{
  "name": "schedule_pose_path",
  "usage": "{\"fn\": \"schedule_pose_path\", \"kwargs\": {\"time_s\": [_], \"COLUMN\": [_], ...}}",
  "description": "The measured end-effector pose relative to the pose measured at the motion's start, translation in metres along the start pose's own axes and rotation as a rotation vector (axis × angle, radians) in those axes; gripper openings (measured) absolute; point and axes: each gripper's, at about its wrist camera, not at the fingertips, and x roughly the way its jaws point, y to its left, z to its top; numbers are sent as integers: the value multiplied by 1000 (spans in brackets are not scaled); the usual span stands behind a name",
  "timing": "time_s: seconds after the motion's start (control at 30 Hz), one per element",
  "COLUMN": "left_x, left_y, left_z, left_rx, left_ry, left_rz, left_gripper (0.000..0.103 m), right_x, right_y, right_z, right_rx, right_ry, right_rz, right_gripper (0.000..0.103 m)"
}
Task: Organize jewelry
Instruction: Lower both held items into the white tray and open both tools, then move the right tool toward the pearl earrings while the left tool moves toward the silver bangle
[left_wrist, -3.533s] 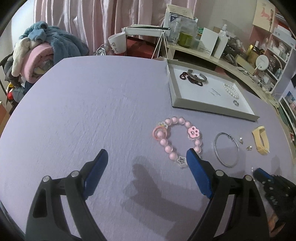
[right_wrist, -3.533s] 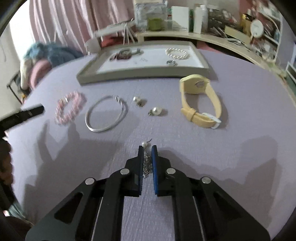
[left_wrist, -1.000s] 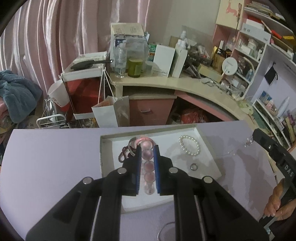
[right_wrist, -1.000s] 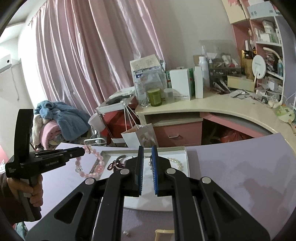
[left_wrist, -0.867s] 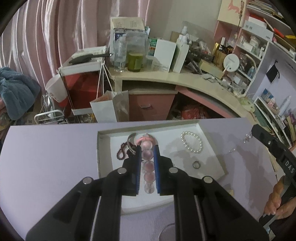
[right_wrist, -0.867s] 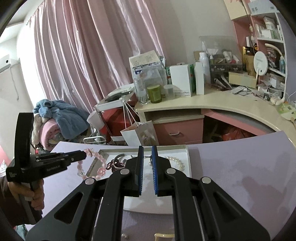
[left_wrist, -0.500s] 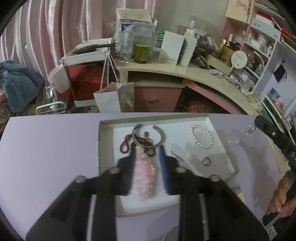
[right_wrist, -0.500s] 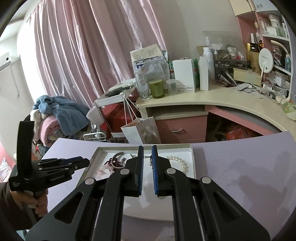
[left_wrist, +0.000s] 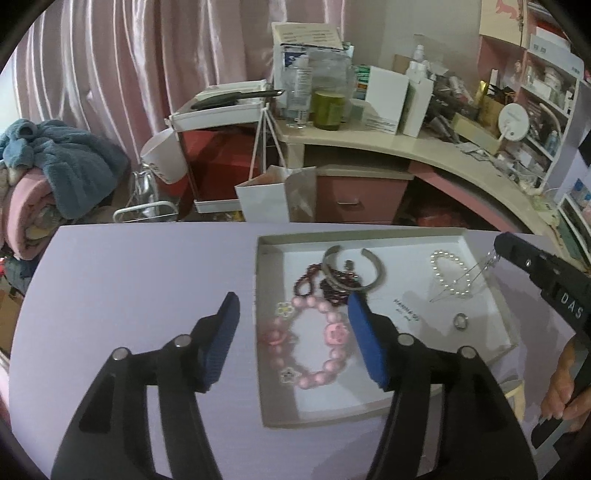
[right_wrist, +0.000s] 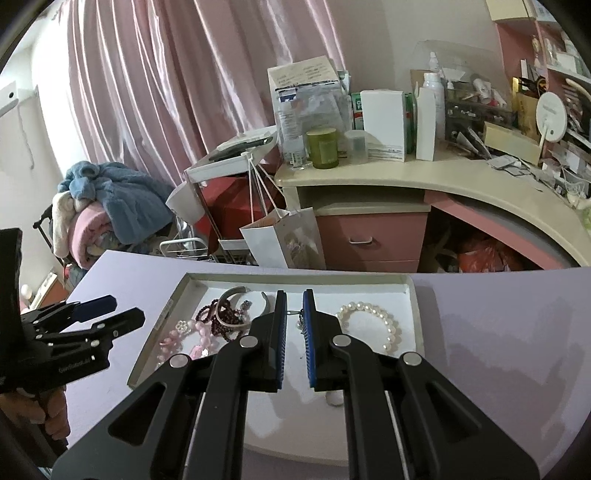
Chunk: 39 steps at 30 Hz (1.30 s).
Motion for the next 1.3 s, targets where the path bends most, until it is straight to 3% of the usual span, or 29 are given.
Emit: {"fn": "schedule_pose_path", "kwargs": {"time_s": [0.1, 0.2, 0.5, 0.8, 1.2, 1.3], "left_x": [-2, -6, -29, -68, -98, -100], "left_y": [2, 1, -3, 2, -2, -2], "left_z": [-2, -5, -18, -57, -131, -145], "left_rx": [0, 0, 5, -16, -51, -54], "left_ry": [-3, -8, -36, -68, -48, -35], "left_rz": [15, 25, 26, 33, 24, 28], "left_gripper": [66, 69, 75, 85, 92, 93], "right_x": [-1, -14, -66, -123, -129, -128], "right_y": [4, 7, -9, -25, -12, -4], "right_z": [2, -1, -21, -74, -136, -144], "right_rx": [-5, -3, 59, 101, 114, 103], "right_ry": [3, -24, -61, -68, 28, 43], "right_rz": [-8, -12, -56, -151, -141, -112], "right_gripper": [15, 54, 54, 54, 54, 49]}}
